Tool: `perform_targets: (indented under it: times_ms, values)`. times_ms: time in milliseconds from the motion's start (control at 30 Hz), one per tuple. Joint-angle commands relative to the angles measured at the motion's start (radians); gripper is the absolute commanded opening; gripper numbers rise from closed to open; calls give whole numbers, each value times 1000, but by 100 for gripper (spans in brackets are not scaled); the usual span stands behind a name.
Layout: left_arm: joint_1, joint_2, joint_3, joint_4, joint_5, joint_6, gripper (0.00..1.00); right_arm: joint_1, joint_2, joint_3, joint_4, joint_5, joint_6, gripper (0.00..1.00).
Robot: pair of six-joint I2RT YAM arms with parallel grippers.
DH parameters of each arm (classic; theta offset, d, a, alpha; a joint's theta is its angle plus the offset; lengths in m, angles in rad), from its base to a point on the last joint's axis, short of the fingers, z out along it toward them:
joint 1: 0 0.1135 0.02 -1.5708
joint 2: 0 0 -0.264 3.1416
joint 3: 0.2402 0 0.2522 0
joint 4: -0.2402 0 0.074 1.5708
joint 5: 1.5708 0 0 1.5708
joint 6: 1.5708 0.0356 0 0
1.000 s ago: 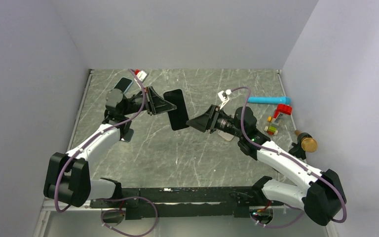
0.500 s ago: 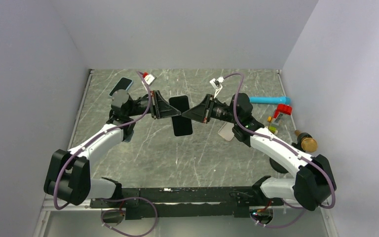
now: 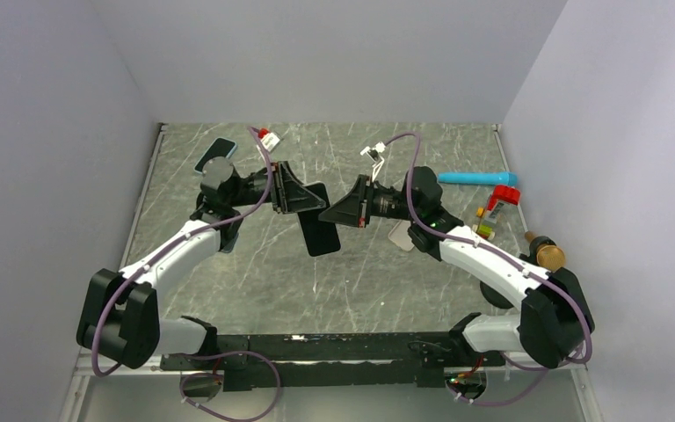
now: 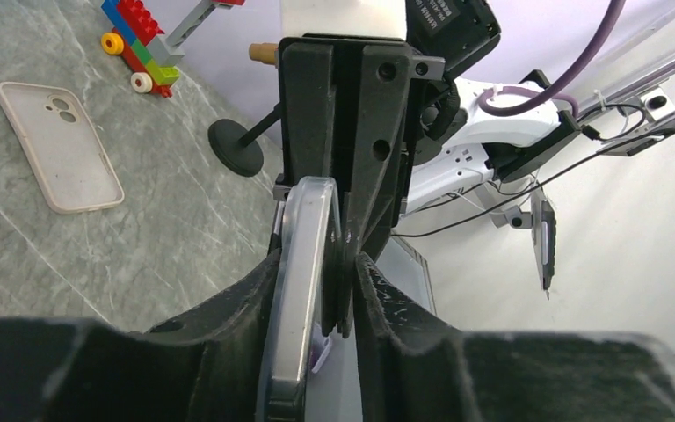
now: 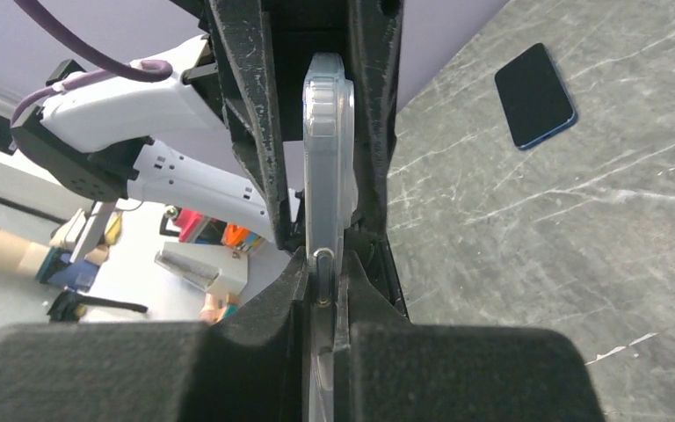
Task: Take the phone out of the phone case
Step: Remove the phone case from the phone.
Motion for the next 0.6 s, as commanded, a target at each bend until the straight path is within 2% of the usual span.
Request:
perform_targets:
  times_ms: [0,100,133,200,233,300,367,433,567]
  values:
    - [-4,-31,21,67,0,24,28,1,-14,15,112,-49,21,0]
    - [-3,-27,18,100,11,16,1,3,-25,20,45,-32,-6,0]
    - [-2,-26,18,102,15,14,0,4,-37,26,-21,-7,-36,2]
    - [1,-30,17,113,17,0,0,4,-72,38,-190,60,-119,33]
    - [2,-31,16,120,17,-7,0,3,-95,36,-265,88,-155,45]
    - [2,-32,17,105,9,-14,0,3,-168,6,-367,123,-206,57]
    - [3,-30,18,84,1,-33,0,0,-243,-33,-411,151,-206,61]
    - [3,-28,1,130,-11,-100,0,2,-309,-91,-392,163,-171,61]
    - [3,-23,-47,342,-39,-298,0,7,-370,-204,-212,89,-65,58]
